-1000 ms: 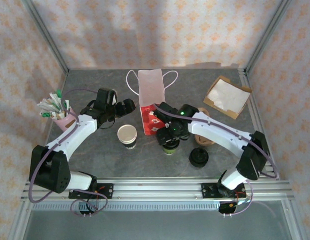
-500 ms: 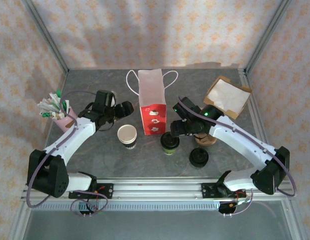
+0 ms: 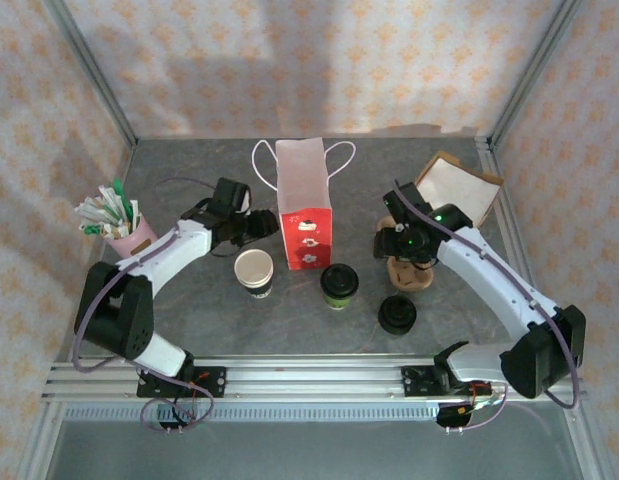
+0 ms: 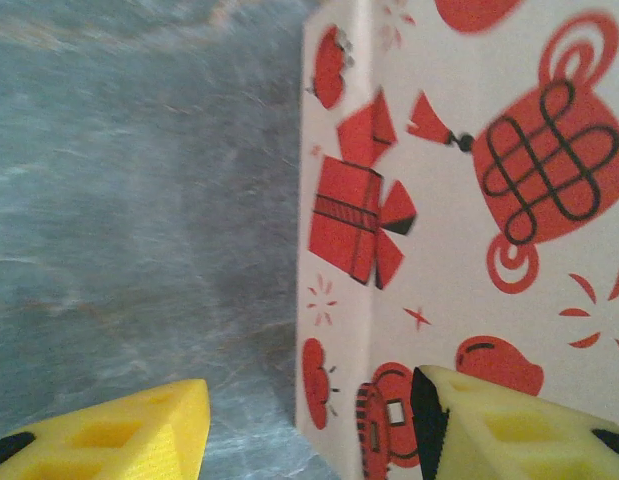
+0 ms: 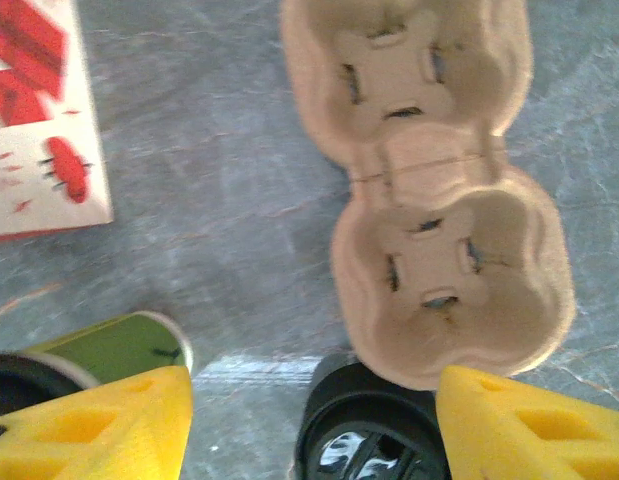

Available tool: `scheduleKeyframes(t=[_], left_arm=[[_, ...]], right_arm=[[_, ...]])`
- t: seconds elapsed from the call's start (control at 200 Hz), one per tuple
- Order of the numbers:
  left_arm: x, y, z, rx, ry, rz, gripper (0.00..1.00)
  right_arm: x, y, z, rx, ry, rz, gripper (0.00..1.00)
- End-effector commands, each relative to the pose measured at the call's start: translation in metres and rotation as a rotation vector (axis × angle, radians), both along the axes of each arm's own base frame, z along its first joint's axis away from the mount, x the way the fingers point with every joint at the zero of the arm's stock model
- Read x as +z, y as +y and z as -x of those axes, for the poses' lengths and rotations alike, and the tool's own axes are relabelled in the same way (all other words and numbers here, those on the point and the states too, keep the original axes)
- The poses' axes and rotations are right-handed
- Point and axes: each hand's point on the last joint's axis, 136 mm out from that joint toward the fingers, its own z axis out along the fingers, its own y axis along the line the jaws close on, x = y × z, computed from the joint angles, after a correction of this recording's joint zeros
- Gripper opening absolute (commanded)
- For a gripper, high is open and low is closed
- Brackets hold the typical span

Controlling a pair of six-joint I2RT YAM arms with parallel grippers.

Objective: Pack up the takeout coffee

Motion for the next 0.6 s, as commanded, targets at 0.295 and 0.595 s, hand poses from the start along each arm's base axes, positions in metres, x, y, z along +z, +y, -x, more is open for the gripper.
scheduleKeyframes(t=[0.295,0.595], left_arm=[[-0.003,-0.058,-0.012,-0.12,-0.013,0.019,0.54],[-0.001,-0.05,-0.018,-0.121,-0.028,-0.04,0.54]], right_arm=[[-0.039,-0.039,-0.025,-0.081,0.09,0.079,0.7],[-0.046,-0.045,-0.041,-0.09,0.084,0.08,0.67]])
